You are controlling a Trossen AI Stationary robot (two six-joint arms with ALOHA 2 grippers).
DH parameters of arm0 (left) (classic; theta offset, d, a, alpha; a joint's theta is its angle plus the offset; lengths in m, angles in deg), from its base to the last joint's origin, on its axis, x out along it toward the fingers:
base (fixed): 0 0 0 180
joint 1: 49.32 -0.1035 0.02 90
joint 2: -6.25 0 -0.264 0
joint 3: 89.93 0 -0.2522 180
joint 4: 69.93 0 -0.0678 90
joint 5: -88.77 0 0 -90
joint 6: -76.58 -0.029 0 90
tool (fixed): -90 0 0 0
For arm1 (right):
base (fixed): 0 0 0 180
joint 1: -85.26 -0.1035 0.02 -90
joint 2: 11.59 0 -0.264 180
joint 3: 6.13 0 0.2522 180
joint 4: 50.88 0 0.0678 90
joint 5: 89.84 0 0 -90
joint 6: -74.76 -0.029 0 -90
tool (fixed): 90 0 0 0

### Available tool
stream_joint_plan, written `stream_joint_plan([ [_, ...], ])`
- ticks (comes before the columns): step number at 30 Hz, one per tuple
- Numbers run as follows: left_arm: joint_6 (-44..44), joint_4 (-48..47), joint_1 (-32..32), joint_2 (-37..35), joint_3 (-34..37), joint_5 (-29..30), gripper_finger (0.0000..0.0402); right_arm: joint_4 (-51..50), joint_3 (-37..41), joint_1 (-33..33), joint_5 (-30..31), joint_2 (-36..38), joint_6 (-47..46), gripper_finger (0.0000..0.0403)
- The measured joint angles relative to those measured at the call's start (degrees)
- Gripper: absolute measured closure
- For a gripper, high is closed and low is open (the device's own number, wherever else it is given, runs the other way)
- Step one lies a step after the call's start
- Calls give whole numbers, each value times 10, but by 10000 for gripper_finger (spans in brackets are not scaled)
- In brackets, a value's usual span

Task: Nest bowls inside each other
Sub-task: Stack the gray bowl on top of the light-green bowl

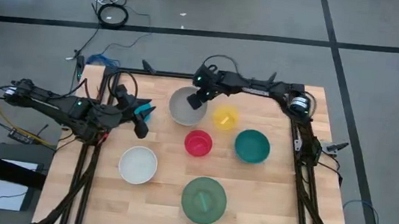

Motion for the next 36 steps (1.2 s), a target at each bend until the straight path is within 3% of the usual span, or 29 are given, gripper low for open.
stream_joint_plan([
  [7,-1,-4,0,-5,0,-1,261,-136,-1,-45,0,139,17,402],
  [15,14,-24,1,-6,0,-72,261,-276,-1,-242,-9,228,-37,403],
  [24,57,-24,1,-6,0,-115,261,-276,0,-408,5,185,-183,403],
  [32,107,-26,2,-6,0,-178,261,-257,0,-443,34,89,-244,402],
  [36,122,-27,2,-6,0,-196,261,-246,0,-449,37,52,-262,381],
])
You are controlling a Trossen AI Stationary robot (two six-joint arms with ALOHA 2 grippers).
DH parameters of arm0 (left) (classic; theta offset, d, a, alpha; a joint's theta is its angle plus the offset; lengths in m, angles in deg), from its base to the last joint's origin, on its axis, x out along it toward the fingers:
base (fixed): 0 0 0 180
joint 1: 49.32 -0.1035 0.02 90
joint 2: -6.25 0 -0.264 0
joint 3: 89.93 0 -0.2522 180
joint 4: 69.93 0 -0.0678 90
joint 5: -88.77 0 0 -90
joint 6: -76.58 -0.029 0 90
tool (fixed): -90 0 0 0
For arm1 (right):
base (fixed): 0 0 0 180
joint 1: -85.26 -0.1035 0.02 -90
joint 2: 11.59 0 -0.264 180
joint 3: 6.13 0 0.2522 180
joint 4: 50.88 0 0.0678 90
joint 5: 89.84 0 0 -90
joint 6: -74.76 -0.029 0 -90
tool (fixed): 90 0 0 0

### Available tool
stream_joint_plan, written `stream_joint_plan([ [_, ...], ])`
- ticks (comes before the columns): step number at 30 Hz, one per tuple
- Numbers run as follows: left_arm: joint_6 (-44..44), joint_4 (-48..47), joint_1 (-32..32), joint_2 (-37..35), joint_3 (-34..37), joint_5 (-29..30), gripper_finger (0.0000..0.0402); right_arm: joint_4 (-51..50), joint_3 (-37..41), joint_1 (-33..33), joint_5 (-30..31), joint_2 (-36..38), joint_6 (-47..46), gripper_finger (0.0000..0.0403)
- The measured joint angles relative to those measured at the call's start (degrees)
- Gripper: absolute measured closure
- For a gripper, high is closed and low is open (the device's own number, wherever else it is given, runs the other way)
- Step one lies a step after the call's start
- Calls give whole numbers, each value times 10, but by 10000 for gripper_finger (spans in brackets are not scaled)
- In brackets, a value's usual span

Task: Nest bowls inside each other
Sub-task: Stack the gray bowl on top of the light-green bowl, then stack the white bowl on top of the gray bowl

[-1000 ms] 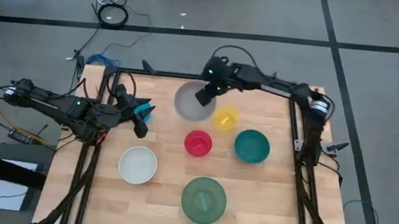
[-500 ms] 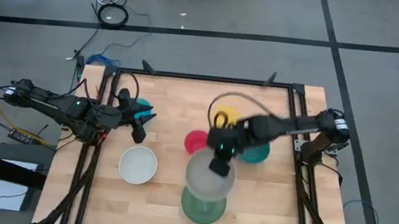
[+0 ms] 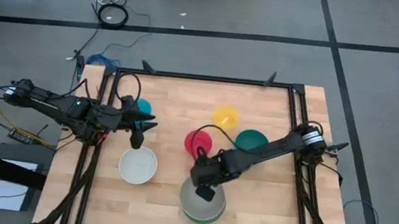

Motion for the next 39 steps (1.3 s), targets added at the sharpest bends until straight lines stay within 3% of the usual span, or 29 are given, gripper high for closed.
stream_joint_plan([
  [5,18,-8,0,0,0,-20,261,24,0,-19,-10,0,-54,321],
  [9,46,-22,2,0,0,-57,261,22,0,-52,15,23,-105,277],
  [14,86,-59,23,0,0,-82,261,6,0,-100,97,62,-158,247],
  [19,150,-166,53,12,0,-87,261,-20,-1,-152,232,101,-206,245],
  [25,304,-270,96,92,0,-110,261,-48,-1,-200,357,105,-250,246],
  [32,414,-320,94,192,0,-139,261,-86,0,-189,363,90,-268,237],
  [39,400,-322,89,236,0,-150,261,-86,0,-164,357,91,-233,229],
])
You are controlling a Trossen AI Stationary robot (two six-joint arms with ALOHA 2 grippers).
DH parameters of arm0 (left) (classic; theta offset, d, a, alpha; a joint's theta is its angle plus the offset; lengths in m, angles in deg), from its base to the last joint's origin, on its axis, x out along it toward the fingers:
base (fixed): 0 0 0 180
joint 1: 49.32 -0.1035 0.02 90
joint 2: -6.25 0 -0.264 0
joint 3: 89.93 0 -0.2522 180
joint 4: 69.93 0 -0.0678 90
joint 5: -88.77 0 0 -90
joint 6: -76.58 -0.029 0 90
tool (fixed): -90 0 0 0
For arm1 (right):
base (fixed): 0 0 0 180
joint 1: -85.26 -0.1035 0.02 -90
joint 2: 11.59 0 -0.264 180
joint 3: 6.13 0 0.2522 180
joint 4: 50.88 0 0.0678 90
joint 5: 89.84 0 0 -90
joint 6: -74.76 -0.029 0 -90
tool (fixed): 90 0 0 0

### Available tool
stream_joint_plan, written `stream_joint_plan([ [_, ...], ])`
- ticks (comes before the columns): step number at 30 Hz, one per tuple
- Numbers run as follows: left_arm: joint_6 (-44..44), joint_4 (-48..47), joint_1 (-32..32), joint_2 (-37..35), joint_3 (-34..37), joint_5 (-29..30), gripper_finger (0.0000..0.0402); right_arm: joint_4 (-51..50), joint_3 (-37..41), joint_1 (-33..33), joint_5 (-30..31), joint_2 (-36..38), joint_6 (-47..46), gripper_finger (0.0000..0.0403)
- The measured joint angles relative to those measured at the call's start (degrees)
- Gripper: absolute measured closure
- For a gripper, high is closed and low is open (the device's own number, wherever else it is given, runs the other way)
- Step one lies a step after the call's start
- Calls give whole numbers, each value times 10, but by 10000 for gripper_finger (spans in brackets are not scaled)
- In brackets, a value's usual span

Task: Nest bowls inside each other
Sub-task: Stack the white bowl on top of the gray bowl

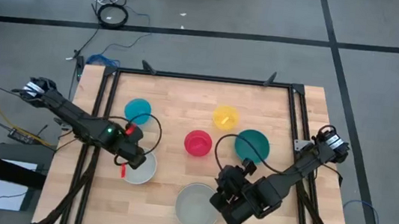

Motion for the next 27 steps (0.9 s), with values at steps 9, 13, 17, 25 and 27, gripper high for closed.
stream_joint_plan([
  [9,-5,-36,-8,15,0,20,261,1,0,39,-10,0,47,229],
  [13,-9,-26,-8,15,0,27,261,1,0,57,-13,0,76,229],
  [17,-9,-8,-8,16,1,29,261,1,0,76,-30,0,111,231],
  [25,2,76,-31,55,60,19,261,1,0,108,-46,0,187,233],
  [27,0,92,-37,61,66,19,269,0,0,113,-46,0,210,233],
])
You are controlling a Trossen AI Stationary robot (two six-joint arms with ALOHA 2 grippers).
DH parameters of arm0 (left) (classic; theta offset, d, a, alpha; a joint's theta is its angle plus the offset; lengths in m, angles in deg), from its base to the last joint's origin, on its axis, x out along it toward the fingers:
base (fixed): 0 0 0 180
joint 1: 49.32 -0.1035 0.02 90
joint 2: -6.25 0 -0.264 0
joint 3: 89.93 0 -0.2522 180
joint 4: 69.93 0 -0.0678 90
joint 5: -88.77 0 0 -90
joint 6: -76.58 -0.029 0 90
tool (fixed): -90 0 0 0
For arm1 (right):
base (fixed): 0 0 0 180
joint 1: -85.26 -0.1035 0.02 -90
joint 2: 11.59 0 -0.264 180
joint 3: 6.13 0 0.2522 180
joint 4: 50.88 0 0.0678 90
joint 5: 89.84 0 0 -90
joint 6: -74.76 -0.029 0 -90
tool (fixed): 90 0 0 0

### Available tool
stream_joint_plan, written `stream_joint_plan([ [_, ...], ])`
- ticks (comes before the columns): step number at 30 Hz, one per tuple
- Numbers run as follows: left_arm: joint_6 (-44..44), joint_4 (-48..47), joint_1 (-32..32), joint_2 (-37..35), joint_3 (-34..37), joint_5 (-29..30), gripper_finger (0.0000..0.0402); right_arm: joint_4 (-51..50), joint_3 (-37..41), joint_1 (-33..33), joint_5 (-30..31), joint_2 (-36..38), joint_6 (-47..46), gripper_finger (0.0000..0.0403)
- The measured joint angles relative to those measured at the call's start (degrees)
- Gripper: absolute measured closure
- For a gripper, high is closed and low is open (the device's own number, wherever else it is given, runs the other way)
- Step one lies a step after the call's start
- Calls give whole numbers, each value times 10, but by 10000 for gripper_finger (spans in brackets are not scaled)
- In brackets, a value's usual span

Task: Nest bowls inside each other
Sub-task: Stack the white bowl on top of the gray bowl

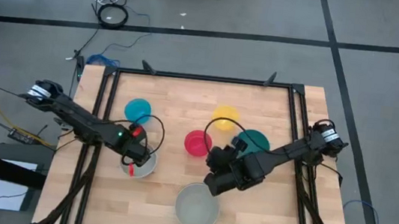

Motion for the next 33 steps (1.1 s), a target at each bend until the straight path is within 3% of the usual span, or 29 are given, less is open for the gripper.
stream_joint_plan([
  [6,-41,42,-4,-10,-27,8,385,-98,0,19,40,5,-18,234],
  [9,-69,37,-4,-12,-58,20,394,-208,0,21,74,22,-98,234],
  [17,-215,132,0,-16,-212,48,398,-198,59,-13,115,181,-178,245],
  [22,-279,212,4,-7,-246,39,398,-204,126,-61,115,280,-275,250],
  [27,-281,264,7,45,-247,-3,398,-198,219,-100,111,342,-368,250],
  [33,-278,317,4,127,-259,-80,398,-163,310,-119,91,368,-439,249],
])
